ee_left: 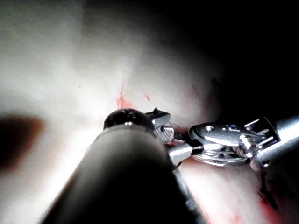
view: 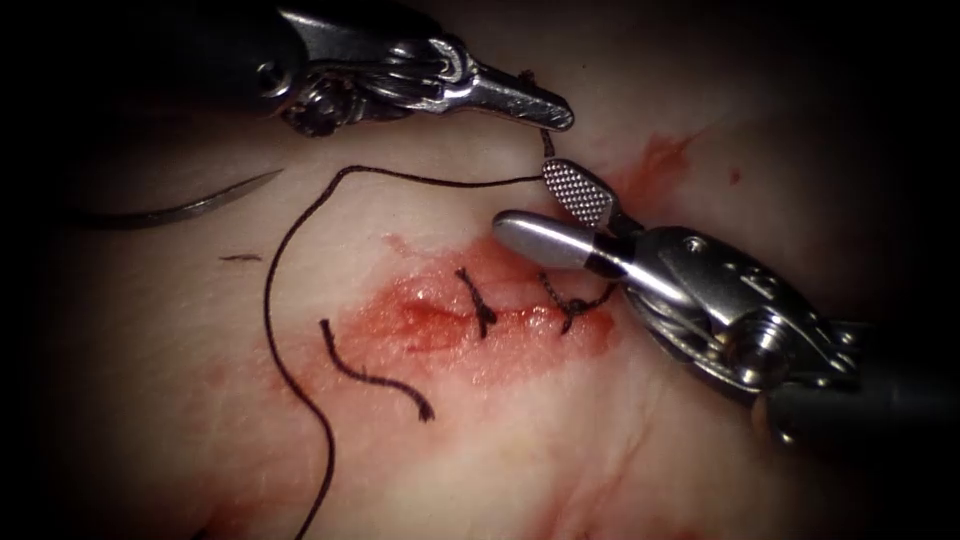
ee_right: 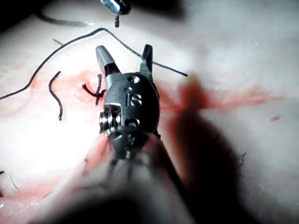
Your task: Wound Closure
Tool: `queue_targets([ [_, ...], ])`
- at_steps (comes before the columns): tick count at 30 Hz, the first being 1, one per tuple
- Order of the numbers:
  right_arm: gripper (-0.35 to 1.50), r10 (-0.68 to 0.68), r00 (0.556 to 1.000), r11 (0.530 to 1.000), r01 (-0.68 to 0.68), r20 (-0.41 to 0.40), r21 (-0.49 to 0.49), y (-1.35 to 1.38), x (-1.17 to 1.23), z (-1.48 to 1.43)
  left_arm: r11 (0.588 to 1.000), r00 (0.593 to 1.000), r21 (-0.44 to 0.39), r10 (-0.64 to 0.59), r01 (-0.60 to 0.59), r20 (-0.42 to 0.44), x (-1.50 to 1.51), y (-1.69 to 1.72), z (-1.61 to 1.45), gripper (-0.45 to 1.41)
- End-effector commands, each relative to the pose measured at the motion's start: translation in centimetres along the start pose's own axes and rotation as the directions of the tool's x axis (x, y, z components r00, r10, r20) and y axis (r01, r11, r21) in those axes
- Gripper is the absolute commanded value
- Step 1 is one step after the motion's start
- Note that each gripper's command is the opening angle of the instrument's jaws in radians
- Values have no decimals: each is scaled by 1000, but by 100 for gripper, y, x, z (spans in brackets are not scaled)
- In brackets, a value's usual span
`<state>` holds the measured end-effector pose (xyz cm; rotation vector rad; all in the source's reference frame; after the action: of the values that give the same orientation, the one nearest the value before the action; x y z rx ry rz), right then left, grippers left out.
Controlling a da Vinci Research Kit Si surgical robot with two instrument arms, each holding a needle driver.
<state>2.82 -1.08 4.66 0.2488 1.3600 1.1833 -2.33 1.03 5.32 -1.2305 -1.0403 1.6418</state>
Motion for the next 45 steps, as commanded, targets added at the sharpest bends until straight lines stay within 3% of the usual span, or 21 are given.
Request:
queue_targets([
  [1,126,-11,1000,1000,11,-16,9,1,8,7,1000,1000,13,-3,3,8,5,-5,-4,-32],
  [10,130,-38,997,999,37,-61,-21,20,29,-37,979,978,200,-3,-39,208,-9,-16,-82,-15],
  [11,128,-38,997,999,37,-60,-24,27,32,-52,957,952,283,-22,-68,305,-29,-25,-100,-1],
  [12,128,-38,997,999,37,-60,-24,27,32,-52,957,952,283,-22,-68,305,-29,-25,-100,-1],
  [15,128,-38,998,999,37,-58,-19,31,34,-61,909,899,413,-131,-60,418,-49,-34,-112,0],
  [17,128,-38,998,999,37,-56,-14,32,34,-66,875,872,482,-193,-55,450,-57,-39,-115,10],
  [18,128,-38,998,999,37,-55,-11,31,34,-68,862,863,500,-195,-76,466,-62,-44,-115,26],
  [20,128,-38,998,999,37,-54,-10,30,34,-70,860,857,503,-198,-80,476,-69,-49,-116,54],
  [24,128,-37,998,999,37,-54,-8,28,34,-71,857,827,510,-238,-67,509,-92,-57,-118,79],
  [26,128,-37,998,999,37,-54,-8,28,34,-71,848,808,524,-250,-83,533,-99,-59,-117,105],
  [31,128,-37,998,999,37,-54,-8,28,34,-71,841,811,535,-253,-85,527,-98,-59,-109,133],
  [34,128,-37,998,999,37,-54,-8,28,34,-71,846,812,521,-226,-110,538,-97,-54,-105,137],
  [39,128,-37,998,999,37,-53,-7,28,34,-72,881,771,396,-56,-261,634,-87,-39,-102,138],
  [45,128,-37,998,999,37,-53,-7,28,34,-73,876,791,419,-75,-239,607,-62,-11,-107,132],
])
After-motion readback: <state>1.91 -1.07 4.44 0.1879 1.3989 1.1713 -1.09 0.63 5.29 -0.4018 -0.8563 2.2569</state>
